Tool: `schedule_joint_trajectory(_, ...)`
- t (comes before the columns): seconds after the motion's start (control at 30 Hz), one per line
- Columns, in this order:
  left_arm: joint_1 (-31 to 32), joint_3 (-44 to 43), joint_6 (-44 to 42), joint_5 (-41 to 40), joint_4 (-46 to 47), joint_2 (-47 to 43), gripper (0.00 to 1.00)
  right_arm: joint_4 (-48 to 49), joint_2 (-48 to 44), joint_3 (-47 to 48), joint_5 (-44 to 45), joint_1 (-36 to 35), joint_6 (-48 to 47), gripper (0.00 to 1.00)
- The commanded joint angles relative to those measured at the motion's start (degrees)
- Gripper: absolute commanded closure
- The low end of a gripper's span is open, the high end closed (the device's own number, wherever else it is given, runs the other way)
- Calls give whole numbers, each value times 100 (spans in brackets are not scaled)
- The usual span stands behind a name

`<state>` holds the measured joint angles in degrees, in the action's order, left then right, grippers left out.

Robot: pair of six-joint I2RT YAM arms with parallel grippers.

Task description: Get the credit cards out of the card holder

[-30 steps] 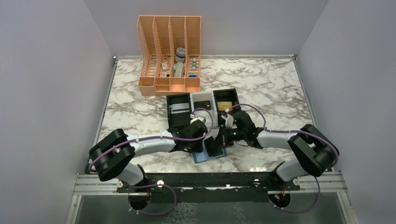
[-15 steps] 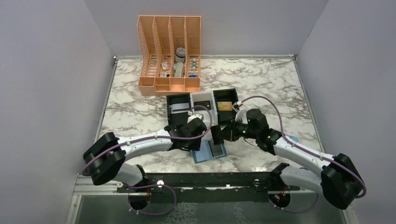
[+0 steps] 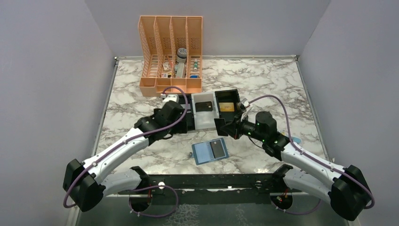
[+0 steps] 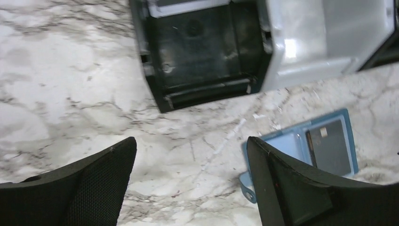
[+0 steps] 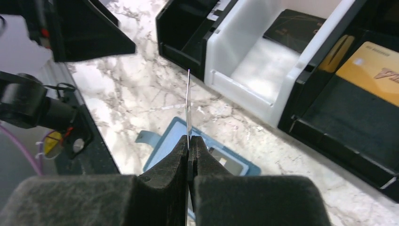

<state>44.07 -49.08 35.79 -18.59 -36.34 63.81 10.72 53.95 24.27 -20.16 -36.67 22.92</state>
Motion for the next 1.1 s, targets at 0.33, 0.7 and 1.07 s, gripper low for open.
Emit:
schedule_joint_trajectory(0.33, -1208, 116, -1012, -826, -287, -642, 1, 222, 1372, 1266, 673, -332, -3739, 99)
schedule_joint_trajectory(0.7, -1206, 109, -1009, -1219, -155, -665, 1, -482, 2822, 2563, 957, -534, -6169, 99)
schedule_joint_trajectory(1.07, -1248, 153, -952, -1402, -150, -982, 1, -944, 4116, 3506, 1459, -570, -6619, 99)
